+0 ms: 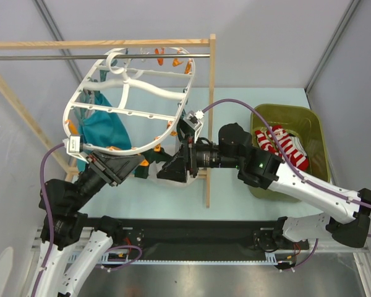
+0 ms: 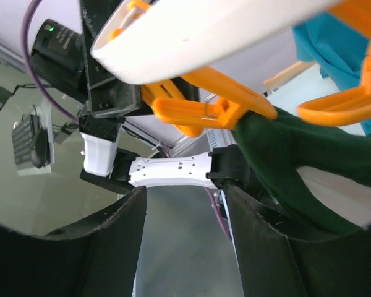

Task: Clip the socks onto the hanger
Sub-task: Open the clamp at the hanger.

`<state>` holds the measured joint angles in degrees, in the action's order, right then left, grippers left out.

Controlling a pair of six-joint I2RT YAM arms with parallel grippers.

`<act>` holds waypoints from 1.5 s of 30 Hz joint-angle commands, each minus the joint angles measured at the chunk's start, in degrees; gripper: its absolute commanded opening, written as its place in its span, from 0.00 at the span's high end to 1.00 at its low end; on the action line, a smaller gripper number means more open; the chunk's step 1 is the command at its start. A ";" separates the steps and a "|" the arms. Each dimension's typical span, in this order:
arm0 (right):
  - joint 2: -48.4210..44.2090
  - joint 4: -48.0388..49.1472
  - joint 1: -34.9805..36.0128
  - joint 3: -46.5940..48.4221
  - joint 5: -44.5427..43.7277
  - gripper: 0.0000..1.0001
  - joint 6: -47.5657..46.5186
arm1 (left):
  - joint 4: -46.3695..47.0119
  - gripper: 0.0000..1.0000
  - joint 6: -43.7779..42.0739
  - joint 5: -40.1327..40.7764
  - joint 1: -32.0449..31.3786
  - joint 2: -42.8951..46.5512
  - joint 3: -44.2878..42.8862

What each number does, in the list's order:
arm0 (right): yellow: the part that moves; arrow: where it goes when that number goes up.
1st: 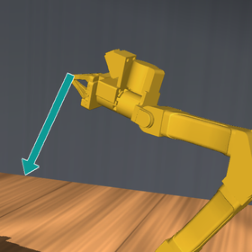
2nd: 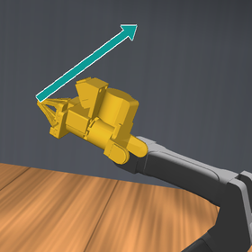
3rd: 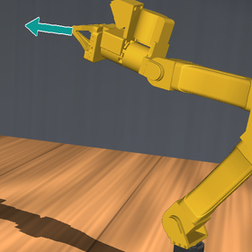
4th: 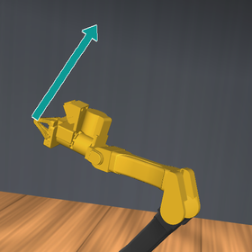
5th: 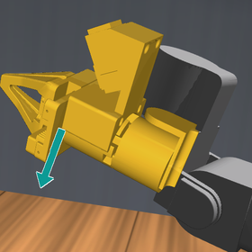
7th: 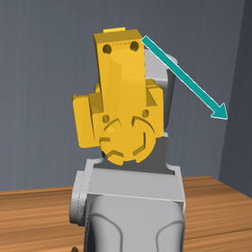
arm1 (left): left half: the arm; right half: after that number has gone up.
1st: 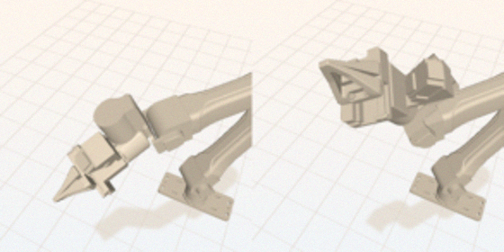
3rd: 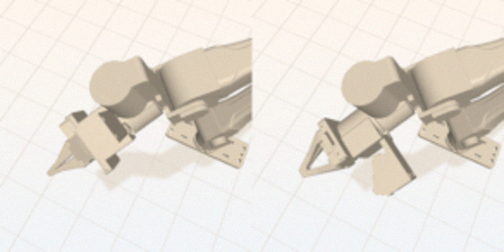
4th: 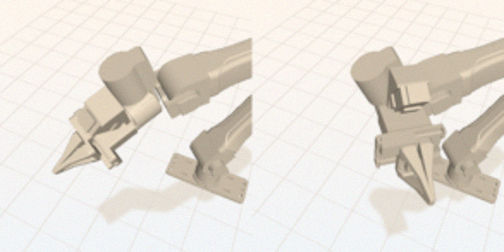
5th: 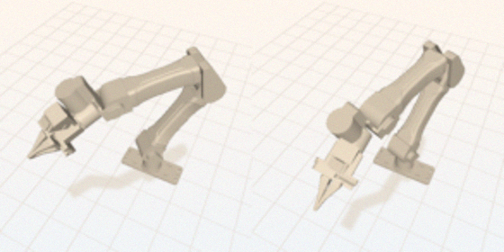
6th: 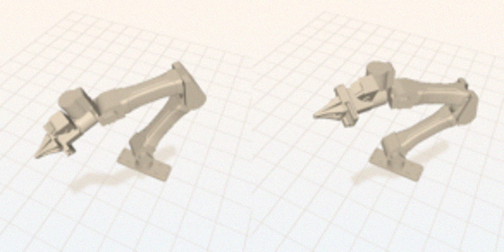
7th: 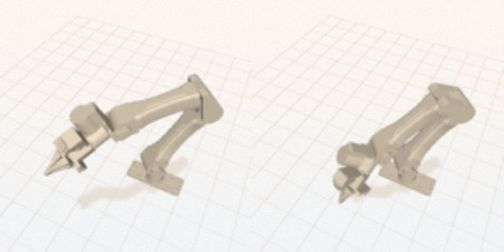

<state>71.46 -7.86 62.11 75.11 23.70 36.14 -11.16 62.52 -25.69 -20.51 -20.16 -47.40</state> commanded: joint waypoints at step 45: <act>4.92 14.64 4.60 4.68 -7.70 1.00 -8.10 | -14.47 0.38 2.09 5.12 -0.14 2.40 -10.43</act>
<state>77.67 10.52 66.96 75.85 21.61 28.86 -17.02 66.02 -25.47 -20.51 -19.62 -53.54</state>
